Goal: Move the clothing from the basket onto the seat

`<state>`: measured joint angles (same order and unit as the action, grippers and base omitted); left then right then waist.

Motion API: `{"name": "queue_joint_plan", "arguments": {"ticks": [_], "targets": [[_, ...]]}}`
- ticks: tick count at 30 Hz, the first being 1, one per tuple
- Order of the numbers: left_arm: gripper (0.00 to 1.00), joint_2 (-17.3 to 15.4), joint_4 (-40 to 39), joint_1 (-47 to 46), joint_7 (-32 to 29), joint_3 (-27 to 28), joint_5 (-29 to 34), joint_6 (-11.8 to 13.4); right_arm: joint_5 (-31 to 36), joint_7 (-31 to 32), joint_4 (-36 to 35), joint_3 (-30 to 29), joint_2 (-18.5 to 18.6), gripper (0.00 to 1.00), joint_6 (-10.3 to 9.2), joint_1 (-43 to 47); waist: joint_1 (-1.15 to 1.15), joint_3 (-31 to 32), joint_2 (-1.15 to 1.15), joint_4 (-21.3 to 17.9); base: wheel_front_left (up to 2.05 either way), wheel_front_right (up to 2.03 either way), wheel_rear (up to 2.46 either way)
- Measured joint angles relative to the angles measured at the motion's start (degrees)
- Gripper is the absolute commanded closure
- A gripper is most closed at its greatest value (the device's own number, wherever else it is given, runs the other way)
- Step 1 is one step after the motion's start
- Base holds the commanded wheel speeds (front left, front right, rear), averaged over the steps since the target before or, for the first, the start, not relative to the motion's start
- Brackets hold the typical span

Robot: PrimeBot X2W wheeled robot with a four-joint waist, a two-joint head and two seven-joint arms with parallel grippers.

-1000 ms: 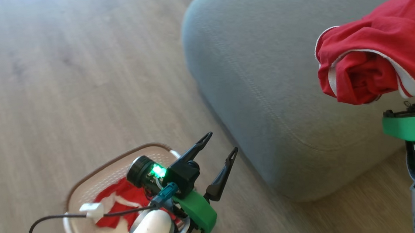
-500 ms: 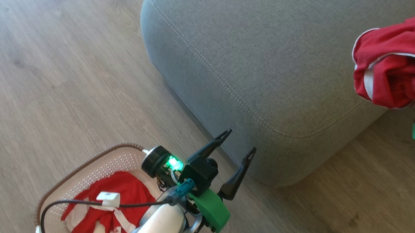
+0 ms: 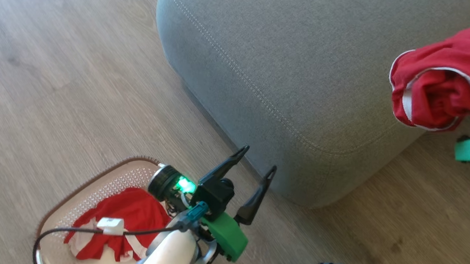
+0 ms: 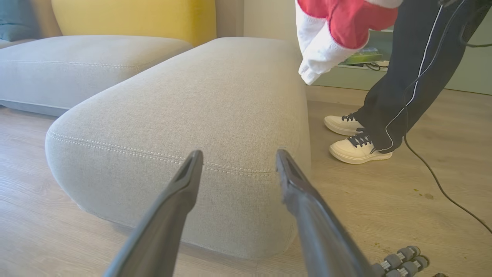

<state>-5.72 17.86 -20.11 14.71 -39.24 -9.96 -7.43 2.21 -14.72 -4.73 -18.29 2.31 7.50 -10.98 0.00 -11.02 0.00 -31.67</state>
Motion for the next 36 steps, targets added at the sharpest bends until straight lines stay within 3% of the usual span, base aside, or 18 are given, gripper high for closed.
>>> {"name": "queue_joint_plan", "arguments": {"ticks": [5, 9, 17, 23, 33, 36], "targets": [[0.00, -1.79, -0.65, 0.26, 0.00, 0.29, 0.96, 0.00, 3.38, 0.00, 7.00, 0.04, 0.05, 1.00, 0.00, -6.17, 0.00, -2.14, 0.00, -0.01, 0.00, 0.00, 0.00], [0.00, -2.45, -0.90, 0.11, 0.00, 0.20, 0.96, 0.00, 3.03, 0.01, 14.67, 0.29, 2.33, 1.00, 0.00, -12.71, 0.00, -4.48, 0.00, 1.18, 0.00, 0.00, 0.00], [0.00, -4.71, -2.50, -3.80, 0.00, -0.78, 0.96, 0.00, 1.11, 0.00, 27.21, 1.58, 12.63, 1.00, 0.01, -26.81, 0.00, -10.19, 0.00, 5.27, 0.00, 0.00, 0.00], [0.00, -7.15, -3.34, -4.97, 0.00, -1.42, 0.96, 0.00, 1.01, 0.00, 35.01, -2.10, 19.18, 1.00, 0.01, -37.46, 0.00, -15.01, 0.00, 8.27, 0.00, 0.00, 0.00], [0.00, -8.84, -5.17, -7.06, 0.00, -0.93, 0.89, 0.00, 5.32, 0.00, 46.32, -8.14, 22.83, 1.00, 0.01, -49.77, 0.01, -21.10, 0.00, 11.81, 0.00, 0.00, 0.00], [0.00, -9.14, -5.58, -7.07, 0.00, -0.86, 0.89, 0.00, 6.98, 1.87, 54.45, -10.17, 22.70, 1.00, 0.01, -53.76, 0.01, -22.22, 0.00, 12.87, 0.00, 0.00, 0.00]]}}
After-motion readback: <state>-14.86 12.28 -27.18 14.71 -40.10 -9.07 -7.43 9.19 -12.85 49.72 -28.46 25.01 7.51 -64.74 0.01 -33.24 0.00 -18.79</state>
